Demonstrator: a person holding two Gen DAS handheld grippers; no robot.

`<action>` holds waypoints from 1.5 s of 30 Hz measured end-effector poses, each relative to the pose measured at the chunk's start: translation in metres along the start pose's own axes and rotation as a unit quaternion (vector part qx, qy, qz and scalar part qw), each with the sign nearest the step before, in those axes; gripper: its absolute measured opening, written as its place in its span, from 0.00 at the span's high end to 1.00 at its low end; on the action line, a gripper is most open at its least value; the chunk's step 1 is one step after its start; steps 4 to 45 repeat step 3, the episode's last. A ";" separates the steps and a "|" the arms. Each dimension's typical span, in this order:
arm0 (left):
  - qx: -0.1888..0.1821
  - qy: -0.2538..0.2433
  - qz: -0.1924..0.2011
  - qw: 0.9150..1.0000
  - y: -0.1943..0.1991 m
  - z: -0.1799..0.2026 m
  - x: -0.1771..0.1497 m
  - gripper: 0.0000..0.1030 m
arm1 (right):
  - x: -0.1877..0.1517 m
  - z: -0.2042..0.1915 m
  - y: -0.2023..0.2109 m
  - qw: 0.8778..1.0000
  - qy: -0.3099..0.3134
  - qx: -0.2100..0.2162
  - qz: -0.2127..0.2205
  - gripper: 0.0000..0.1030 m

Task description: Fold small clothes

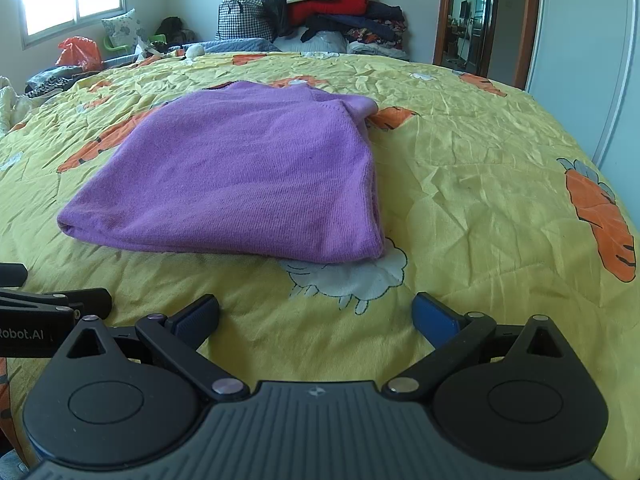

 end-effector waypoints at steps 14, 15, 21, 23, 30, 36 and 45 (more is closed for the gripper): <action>0.001 -0.004 0.006 1.000 0.000 0.001 0.000 0.00 | 0.000 0.000 0.000 1.000 0.000 0.000 0.000 0.00; 0.001 -0.004 0.006 1.000 0.000 0.001 0.000 0.00 | 0.000 0.000 0.000 1.000 0.000 0.000 0.000 0.00; 0.001 -0.004 0.006 1.000 0.000 0.001 0.000 0.00 | 0.000 0.000 0.000 1.000 0.000 0.000 0.000 0.00; 0.001 -0.004 0.006 1.000 0.000 0.001 0.000 0.00 | 0.000 0.000 0.000 1.000 0.000 0.000 0.000 0.00; 0.001 -0.004 0.006 1.000 0.000 0.001 0.000 0.00 | 0.000 0.000 0.000 1.000 0.000 0.000 0.000 0.00; 0.001 -0.004 0.006 1.000 0.000 0.001 0.000 0.00 | 0.000 0.000 0.000 1.000 0.000 0.000 0.000 0.00; 0.001 -0.004 0.006 1.000 0.000 0.001 0.000 0.00 | 0.000 0.000 0.000 1.000 0.000 0.000 0.000 0.00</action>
Point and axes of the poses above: each gripper's, at about its wrist camera, not at the fingertips, and y roughly against the way its jaws point, z to its right, x to its top, the point moved 6 cm from there along -y, roughly the way its jaws point, and after that the axes turned 10 degrees about x, right-handed, at the moved point
